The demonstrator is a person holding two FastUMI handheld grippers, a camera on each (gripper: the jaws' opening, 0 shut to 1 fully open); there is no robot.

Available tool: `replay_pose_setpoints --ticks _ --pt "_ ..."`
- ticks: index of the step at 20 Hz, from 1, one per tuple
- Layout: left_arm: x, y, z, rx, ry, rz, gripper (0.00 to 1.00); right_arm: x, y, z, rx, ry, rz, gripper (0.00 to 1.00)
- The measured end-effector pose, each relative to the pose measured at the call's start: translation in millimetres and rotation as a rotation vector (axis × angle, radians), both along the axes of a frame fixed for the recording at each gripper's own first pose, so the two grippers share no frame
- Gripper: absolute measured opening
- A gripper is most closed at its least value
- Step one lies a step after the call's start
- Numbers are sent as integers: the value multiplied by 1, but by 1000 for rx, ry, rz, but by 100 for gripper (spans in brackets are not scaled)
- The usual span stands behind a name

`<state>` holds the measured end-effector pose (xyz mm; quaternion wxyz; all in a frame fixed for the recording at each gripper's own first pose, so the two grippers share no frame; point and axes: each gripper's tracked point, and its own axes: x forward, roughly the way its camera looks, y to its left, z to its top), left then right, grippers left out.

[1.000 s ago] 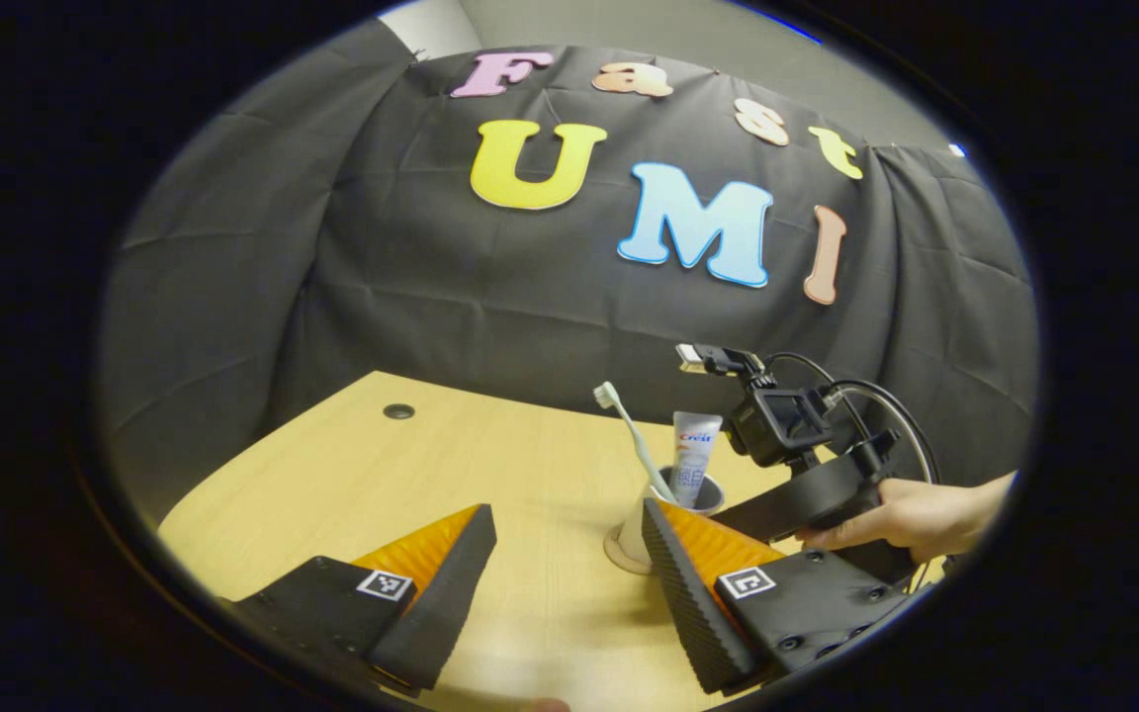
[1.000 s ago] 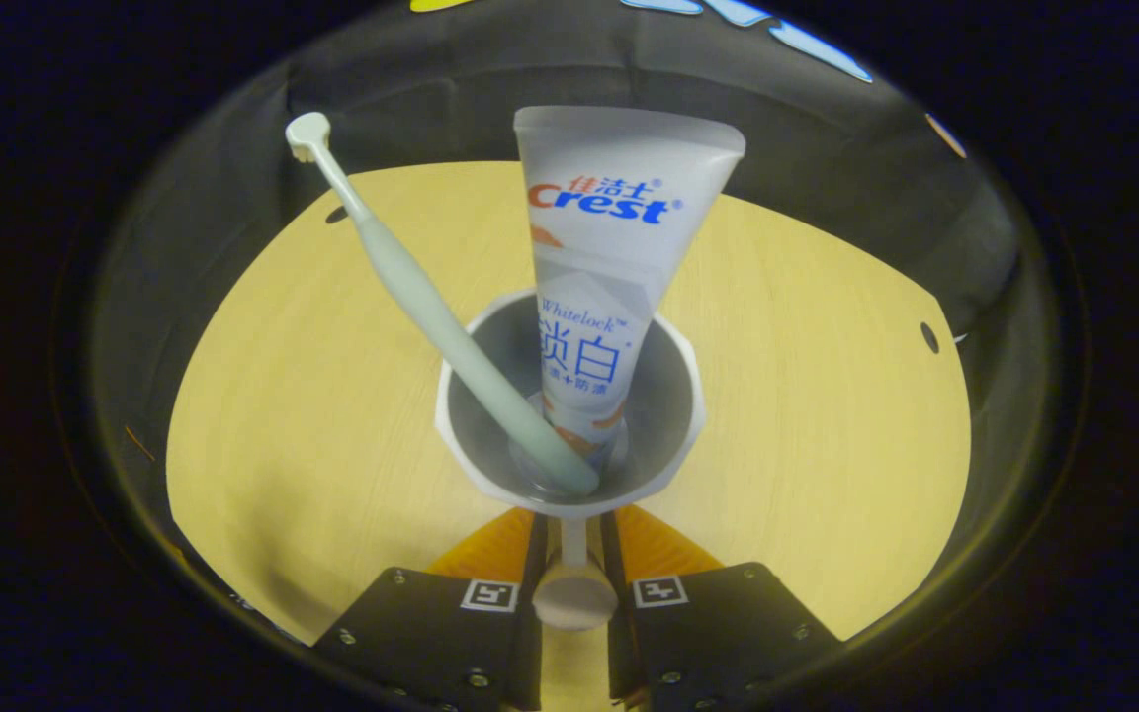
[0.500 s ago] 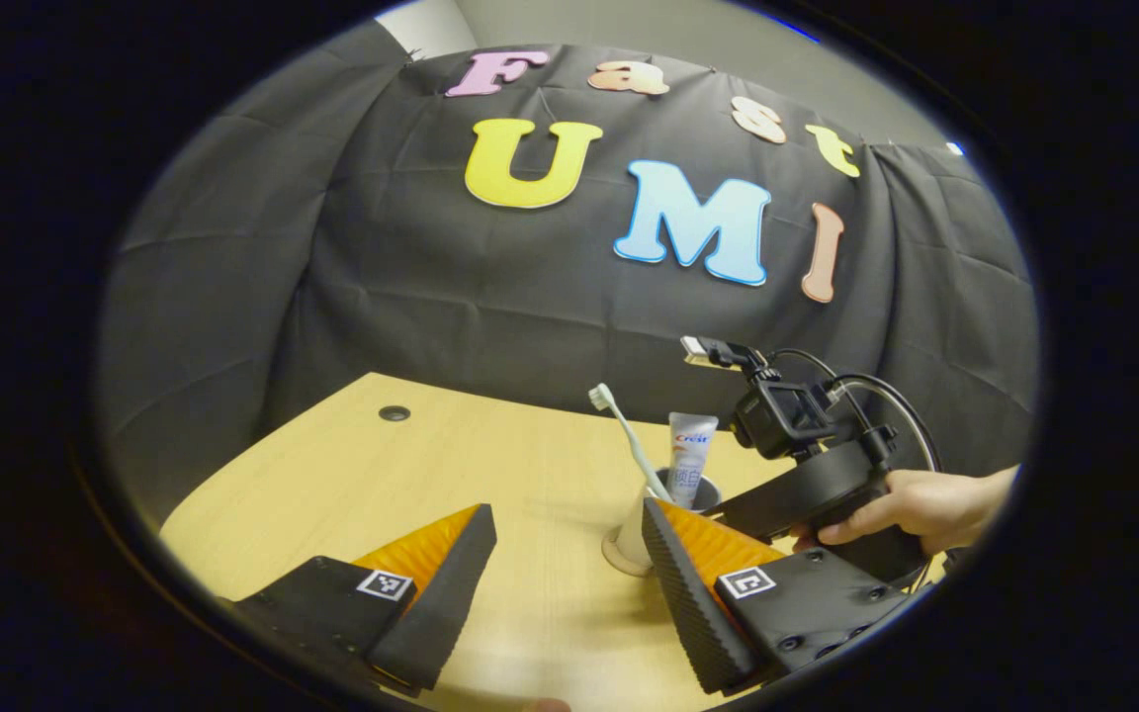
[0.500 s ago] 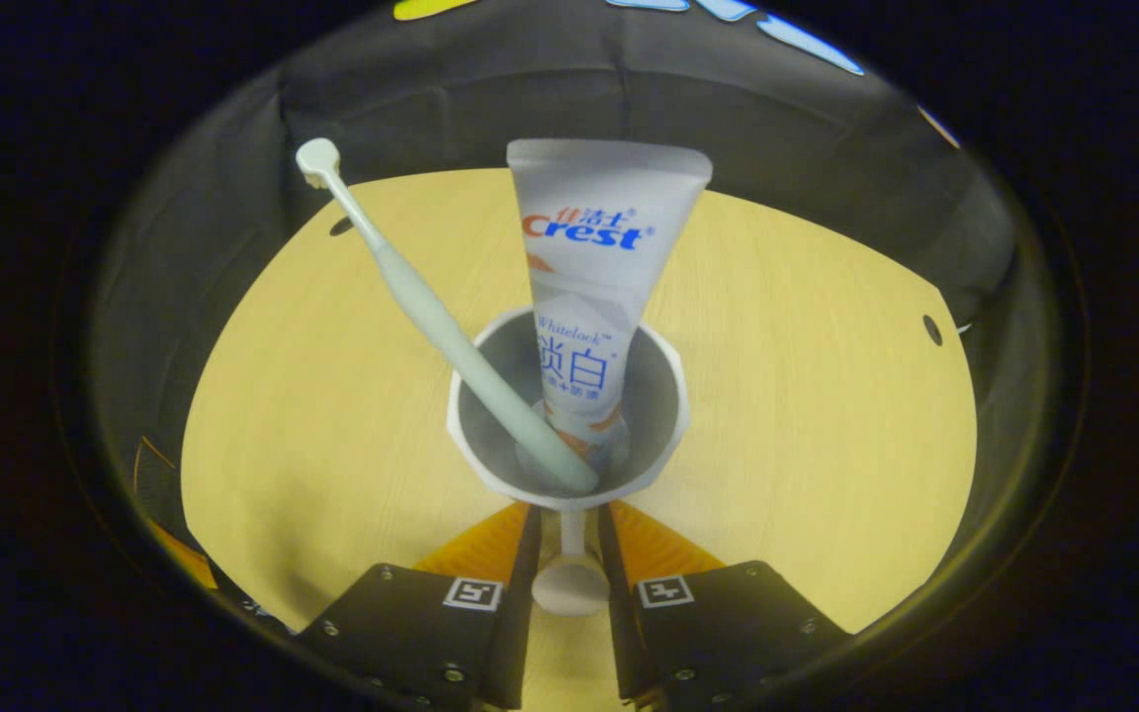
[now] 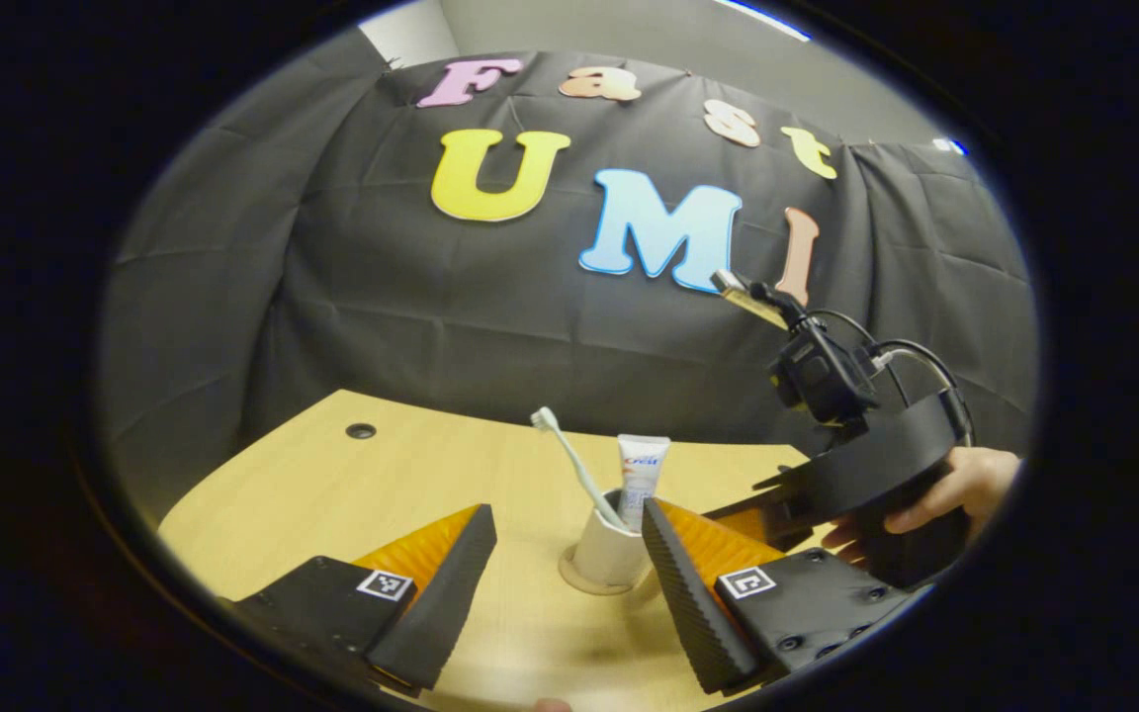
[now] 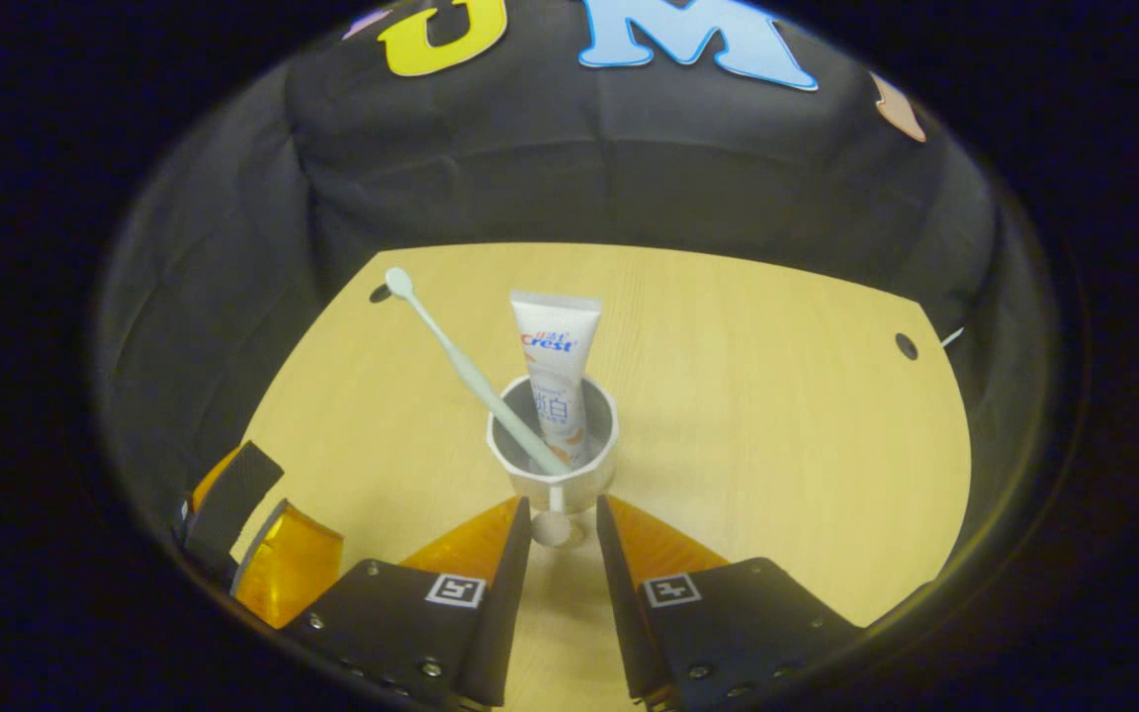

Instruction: Put the toothbrush and toothpaste on the desktop into the cup, then pick up the cup and place it on the coaster on the desktop.

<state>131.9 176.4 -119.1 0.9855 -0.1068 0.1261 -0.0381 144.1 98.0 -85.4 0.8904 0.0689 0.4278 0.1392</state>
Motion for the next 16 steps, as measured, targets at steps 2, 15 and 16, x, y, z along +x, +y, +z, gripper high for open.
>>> replay_pose_setpoints --ticks 2,15,16 --pt "5 -12 13 12 -23 -17 96 -7 -24 22 7 -56 -27 43" --pt "7 -70 84 6 -125 -30 95 -71 -172 111 72 -415 -263 70" --pt "6 -76 93 22 -141 -28 95 -76 -181 120 66 -454 -270 70"
